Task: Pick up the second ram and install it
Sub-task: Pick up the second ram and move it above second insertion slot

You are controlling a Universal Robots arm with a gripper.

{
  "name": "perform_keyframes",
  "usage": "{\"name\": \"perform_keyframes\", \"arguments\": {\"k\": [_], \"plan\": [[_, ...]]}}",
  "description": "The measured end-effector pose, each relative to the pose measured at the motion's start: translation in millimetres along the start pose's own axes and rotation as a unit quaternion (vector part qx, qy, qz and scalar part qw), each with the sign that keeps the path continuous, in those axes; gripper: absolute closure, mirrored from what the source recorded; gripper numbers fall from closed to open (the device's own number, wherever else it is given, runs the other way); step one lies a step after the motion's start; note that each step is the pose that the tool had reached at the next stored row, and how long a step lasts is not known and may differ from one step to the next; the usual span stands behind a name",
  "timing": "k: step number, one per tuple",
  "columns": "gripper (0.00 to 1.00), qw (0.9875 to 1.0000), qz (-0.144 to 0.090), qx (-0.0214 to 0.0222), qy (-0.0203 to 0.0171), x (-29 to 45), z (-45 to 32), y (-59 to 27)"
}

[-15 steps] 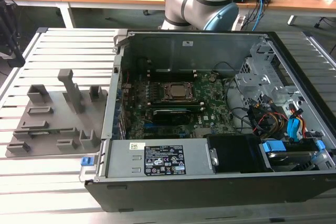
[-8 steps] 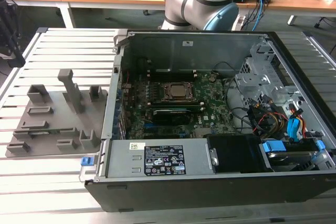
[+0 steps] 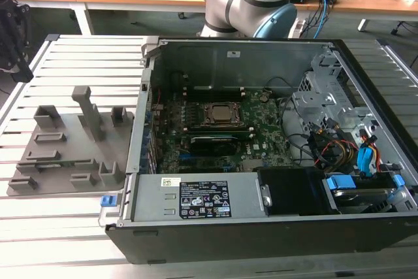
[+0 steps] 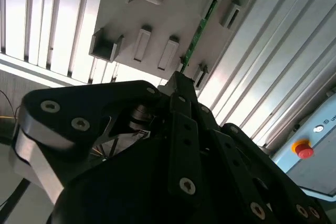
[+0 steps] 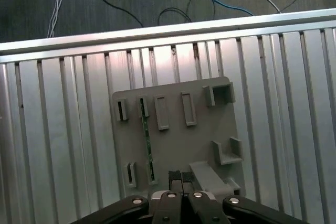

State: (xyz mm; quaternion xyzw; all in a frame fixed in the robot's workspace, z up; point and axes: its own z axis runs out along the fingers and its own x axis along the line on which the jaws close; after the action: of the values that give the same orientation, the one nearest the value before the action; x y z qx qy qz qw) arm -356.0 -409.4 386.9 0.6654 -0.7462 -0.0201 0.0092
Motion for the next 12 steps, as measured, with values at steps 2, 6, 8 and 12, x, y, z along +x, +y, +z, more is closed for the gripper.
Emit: {"name": "perform_keyframes", "arguments": {"k": [2, 6, 8, 12], "plan": [[0.89, 1.0, 0.0, 0.0, 0.0, 0.0, 0.0, 0.0], [0.64, 1.0, 0.002, 0.0, -0.0001, 0.0, 0.0, 0.0], [0.64, 1.0, 0.002, 0.0, -0.0001, 0.1, 0.2, 0.0], [0.64, 1.0, 0.002, 0.0, -0.0001, 0.8, 4.1, -0.3]]}}
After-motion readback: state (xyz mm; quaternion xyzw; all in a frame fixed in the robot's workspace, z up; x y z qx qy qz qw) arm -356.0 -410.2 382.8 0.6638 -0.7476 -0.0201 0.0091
